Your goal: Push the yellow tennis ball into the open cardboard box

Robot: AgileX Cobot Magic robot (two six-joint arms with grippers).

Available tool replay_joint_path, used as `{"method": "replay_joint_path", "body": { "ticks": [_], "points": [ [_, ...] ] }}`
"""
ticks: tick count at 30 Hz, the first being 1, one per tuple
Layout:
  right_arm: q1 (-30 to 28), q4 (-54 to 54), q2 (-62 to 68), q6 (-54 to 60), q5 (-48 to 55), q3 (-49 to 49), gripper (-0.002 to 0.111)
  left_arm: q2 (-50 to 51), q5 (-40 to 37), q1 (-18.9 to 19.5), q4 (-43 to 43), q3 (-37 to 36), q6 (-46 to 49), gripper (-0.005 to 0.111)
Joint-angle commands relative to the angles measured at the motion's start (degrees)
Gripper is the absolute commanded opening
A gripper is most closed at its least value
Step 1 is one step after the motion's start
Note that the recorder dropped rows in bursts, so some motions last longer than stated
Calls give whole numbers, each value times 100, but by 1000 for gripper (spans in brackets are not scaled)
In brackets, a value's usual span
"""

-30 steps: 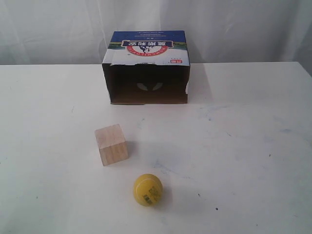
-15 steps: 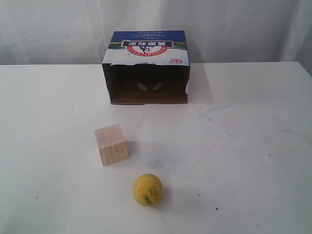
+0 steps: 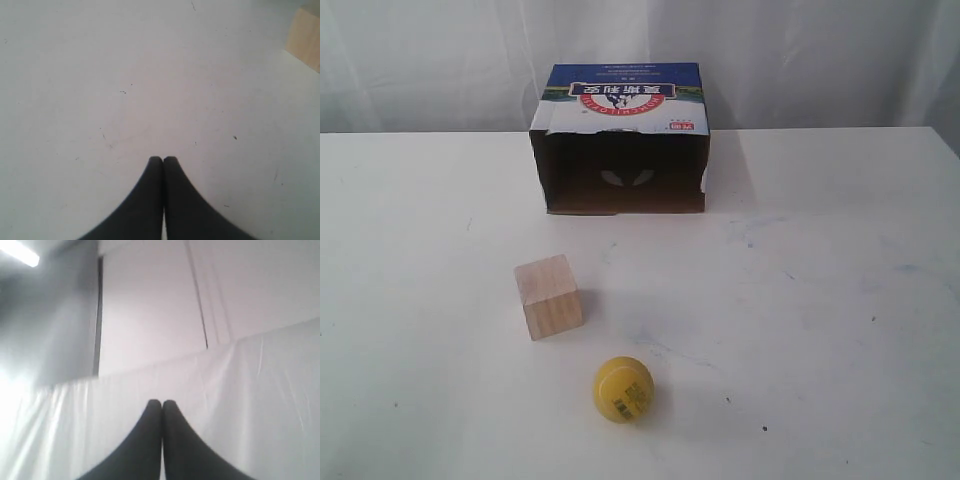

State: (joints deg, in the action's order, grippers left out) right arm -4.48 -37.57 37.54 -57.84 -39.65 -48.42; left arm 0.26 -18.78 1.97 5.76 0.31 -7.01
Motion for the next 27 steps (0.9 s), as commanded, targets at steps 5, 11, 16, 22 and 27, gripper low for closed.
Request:
{"method": "replay_joint_path", "body": {
  "ticks": [5, 11, 16, 22, 27],
  "points": [
    [10, -2570, 3576, -405, 4413, -1308, 0, -26, -136, -41, -42, -31, -7, 0],
    [488, 1524, 4090, 2654, 7306, -1319, 0, -26, -136, -41, -42, -31, -7, 0],
    [1327, 5837, 4049, 7321, 9015, -1399, 0, -26, -136, -41, -42, -31, -7, 0],
    [3009, 6340, 4293, 7102, 9273, -1333, 0, -26, -136, -41, -42, -31, -7, 0],
    [4771, 6327, 5260, 7080, 7419, -1284, 0, -26, -136, -41, -42, -31, -7, 0]
  ]
}}
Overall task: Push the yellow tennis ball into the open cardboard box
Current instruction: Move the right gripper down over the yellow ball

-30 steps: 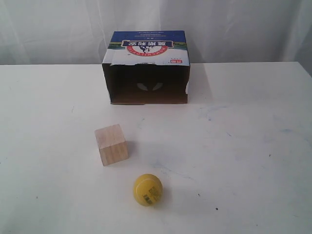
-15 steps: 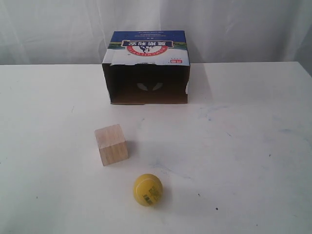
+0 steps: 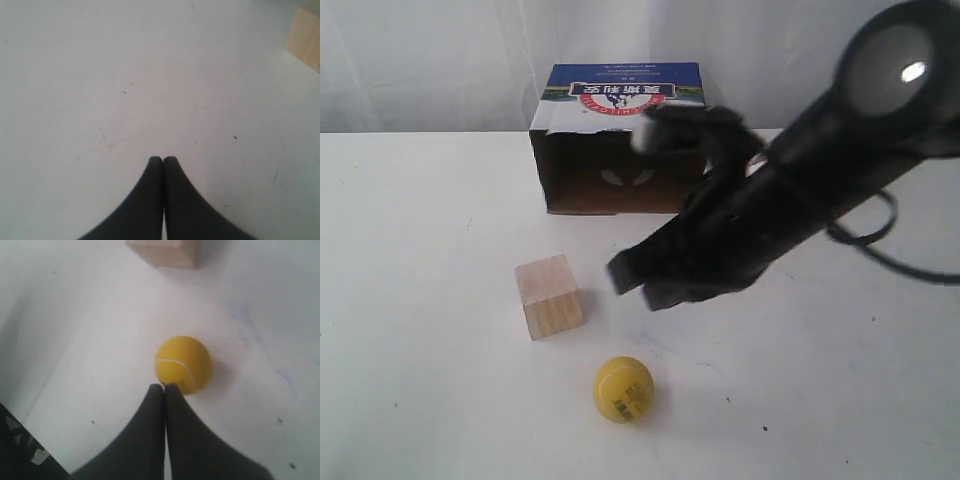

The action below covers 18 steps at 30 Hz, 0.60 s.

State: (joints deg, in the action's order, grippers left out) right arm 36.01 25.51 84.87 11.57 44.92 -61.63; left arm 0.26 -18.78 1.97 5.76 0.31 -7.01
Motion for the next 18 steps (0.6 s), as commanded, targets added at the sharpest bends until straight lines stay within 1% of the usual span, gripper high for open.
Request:
{"method": "replay_joint_path", "body": {
  "ticks": [1, 3, 5, 8, 12, 14, 15, 18],
  "points": [
    [751, 19, 601, 94, -1155, 38, 0, -26, -136, -41, -42, -31, -7, 0],
    [797, 36, 789, -290, -1019, 38, 0, -26, -136, -41, -42, -31, -7, 0],
    [797, 36, 943, -291, -802, 38, 0, -26, -136, -41, -42, -31, -7, 0],
    [797, 92, 1377, -301, -1197, 38, 0, -26, -136, -41, -42, -31, -7, 0],
    [797, 133, 1640, -301, -815, 38, 0, -26, -136, -41, -42, -31, -7, 0],
    [797, -83, 1703, -288, -838, 38, 0, -26, -136, -41, -42, -31, -7, 0],
    [797, -402, 1758, -304, -940, 38, 0, -26, -136, -41, -42, -31, -7, 0],
    [797, -822, 1768, -565, -1169, 38, 0, -26, -136, -41, -42, -31, -7, 0]
  ]
}}
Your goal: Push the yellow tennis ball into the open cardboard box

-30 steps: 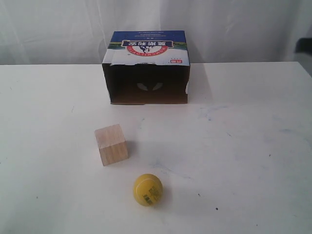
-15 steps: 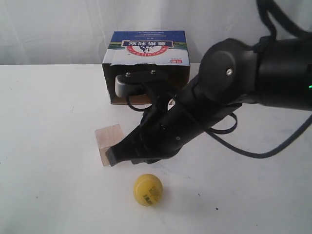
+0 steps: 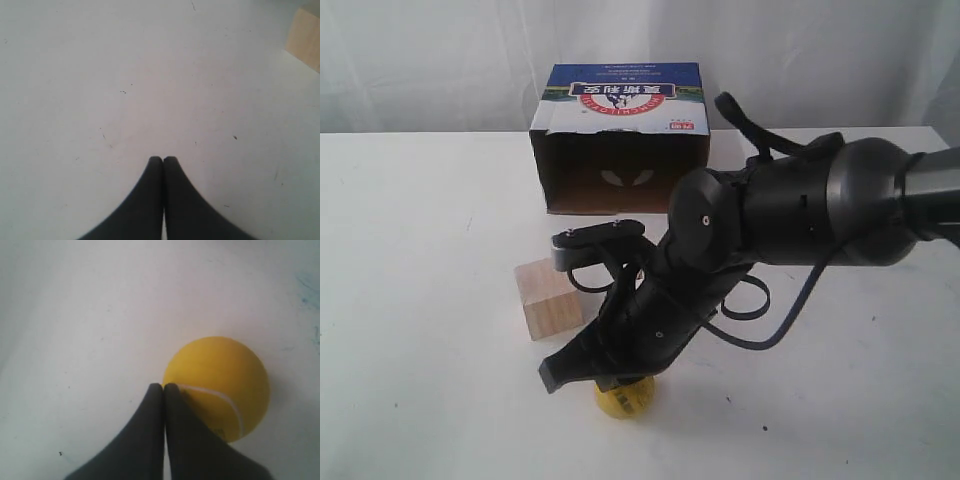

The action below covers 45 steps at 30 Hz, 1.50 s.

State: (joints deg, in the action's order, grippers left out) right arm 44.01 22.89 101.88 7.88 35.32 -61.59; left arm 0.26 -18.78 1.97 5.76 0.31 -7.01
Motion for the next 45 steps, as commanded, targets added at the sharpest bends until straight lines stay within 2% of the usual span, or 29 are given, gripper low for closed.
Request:
{"method": "replay_joint_path", "body": {
  "ticks": [1, 8, 16, 24, 27, 30, 33, 45],
  "points": [
    [-4, -713, 67, -212, -320, 33, 0, -26, -136, -41, -42, -31, -7, 0],
    [-14, -1266, 67, -503, -999, 33, 0, -26, -136, -41, -42, -31, -7, 0],
    [-14, -1568, 67, -559, -1224, 33, 0, -26, -136, -41, -42, -31, -7, 0],
    [-405, -1649, -299, -849, -1597, 11, 0, -26, -136, -41, -42, -31, -7, 0],
    [-392, -1363, -580, -1188, -1432, 2, 0, -26, -136, -41, -42, -31, -7, 0],
    [-272, -1195, -363, -1273, -1049, 110, 0, -26, -136, -41, -42, -31, -7, 0],
    [-178, -1186, -229, -1579, -1114, 110, 0, -26, -136, -41, -42, -31, -7, 0],
    [-126, -924, -229, -1579, -862, 110, 0, -26, -136, -41, -42, -31, -7, 0]
  ]
}}
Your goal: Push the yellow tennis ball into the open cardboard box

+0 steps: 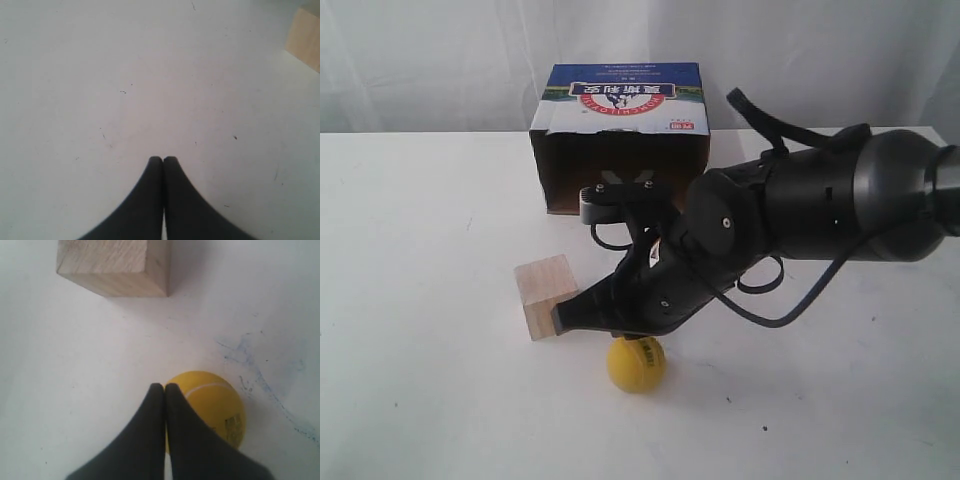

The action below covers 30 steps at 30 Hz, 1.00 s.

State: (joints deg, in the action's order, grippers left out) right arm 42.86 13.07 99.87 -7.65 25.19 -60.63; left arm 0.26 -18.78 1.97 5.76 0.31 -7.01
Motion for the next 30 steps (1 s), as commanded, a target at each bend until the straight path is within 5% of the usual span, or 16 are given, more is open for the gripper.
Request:
{"method": "replay_joint_path", "body": {
  "ticks": [1, 8, 30],
  "points": [
    [0, 90, -28, -13, 214, 14, 0, -26, -136, -41, -42, -31, -7, 0],
    [0, 131, -28, 175, 1143, 14, 0, -26, -136, -41, -42, -31, -7, 0],
    [-233, -588, -140, -258, -477, -216, 0, -26, -136, -41, -42, -31, -7, 0]
  ]
}}
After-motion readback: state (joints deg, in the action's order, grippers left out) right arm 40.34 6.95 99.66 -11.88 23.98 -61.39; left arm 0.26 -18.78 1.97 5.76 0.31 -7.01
